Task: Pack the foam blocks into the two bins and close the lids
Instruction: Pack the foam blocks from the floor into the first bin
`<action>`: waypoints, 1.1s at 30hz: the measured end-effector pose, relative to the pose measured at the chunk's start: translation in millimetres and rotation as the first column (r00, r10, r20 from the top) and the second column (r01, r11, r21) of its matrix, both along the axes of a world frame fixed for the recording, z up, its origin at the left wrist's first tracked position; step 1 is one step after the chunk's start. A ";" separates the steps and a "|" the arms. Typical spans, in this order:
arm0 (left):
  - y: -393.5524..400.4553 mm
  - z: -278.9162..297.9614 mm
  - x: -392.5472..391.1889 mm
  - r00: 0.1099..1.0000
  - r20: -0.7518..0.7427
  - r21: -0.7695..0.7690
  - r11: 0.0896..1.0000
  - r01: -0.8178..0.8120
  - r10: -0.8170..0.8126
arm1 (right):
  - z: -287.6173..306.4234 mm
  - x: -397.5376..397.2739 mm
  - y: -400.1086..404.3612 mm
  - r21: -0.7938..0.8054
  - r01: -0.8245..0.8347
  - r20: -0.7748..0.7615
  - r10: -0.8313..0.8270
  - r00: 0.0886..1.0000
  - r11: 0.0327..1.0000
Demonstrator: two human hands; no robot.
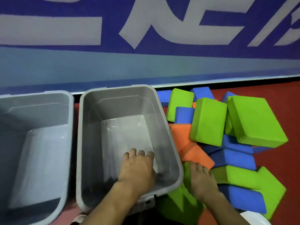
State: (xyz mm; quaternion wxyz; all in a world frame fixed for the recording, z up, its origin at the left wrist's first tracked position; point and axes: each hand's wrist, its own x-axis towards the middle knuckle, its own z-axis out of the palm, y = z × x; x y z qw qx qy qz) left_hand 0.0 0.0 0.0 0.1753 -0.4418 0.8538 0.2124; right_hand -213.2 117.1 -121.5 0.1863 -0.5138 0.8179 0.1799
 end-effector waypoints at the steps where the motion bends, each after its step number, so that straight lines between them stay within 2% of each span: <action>1: -1.3 -2.0 -1.0 1.000 0.000 0.007 1.000 0.001 -0.001 | -5.3 -2.3 2.7 0.100 0.049 -0.016 -0.047 0.999 0.994; 4: -4.2 -6.9 -1.0 1.000 0.000 -0.012 1.000 0.017 -0.017 | -19.5 -8.3 3.2 0.201 0.170 0.020 -0.177 0.984 0.965; 9: -5.4 -10.7 4.6 0.999 -0.037 -0.026 1.000 -0.013 0.012 | -33.7 -9.8 -12.3 0.385 0.148 0.078 -0.191 0.978 0.911; 12: -6.2 -11.0 6.5 0.997 -0.078 -0.023 1.000 -0.019 0.017 | -38.2 -14.9 -6.7 0.346 0.206 0.105 -0.256 0.961 0.915; 15: -9.3 -11.0 8.9 0.993 -0.109 -0.025 0.999 -0.046 0.043 | -32.1 -29.7 -2.1 0.323 0.262 0.223 -0.342 0.913 0.909; 19: -12.4 -11.5 11.8 0.988 -0.141 -0.013 0.998 -0.063 0.061 | -26.3 -61.1 7.8 0.294 0.413 0.411 -0.504 0.760 0.862; 21: -13.0 -11.9 13.5 0.987 -0.149 -0.009 0.998 -0.066 0.064 | -26.8 -65.3 12.4 0.326 0.386 0.394 -0.495 0.774 0.863; 23: -13.5 -11.9 14.5 0.988 -0.139 0.000 0.998 -0.066 0.065 | -33.7 -64.5 17.2 0.287 0.332 0.354 -0.421 0.835 0.899; 25: -14.7 -11.9 14.8 0.990 -0.126 0.006 0.998 -0.063 0.063 | -36.7 -61.3 20.2 0.269 0.298 0.362 -0.383 0.850 0.916; 33: -8.4 -15.2 5.7 0.990 -0.133 -0.008 0.999 -0.043 0.041 | -3.8 -76.7 24.4 0.205 0.507 0.499 -0.536 0.681 0.837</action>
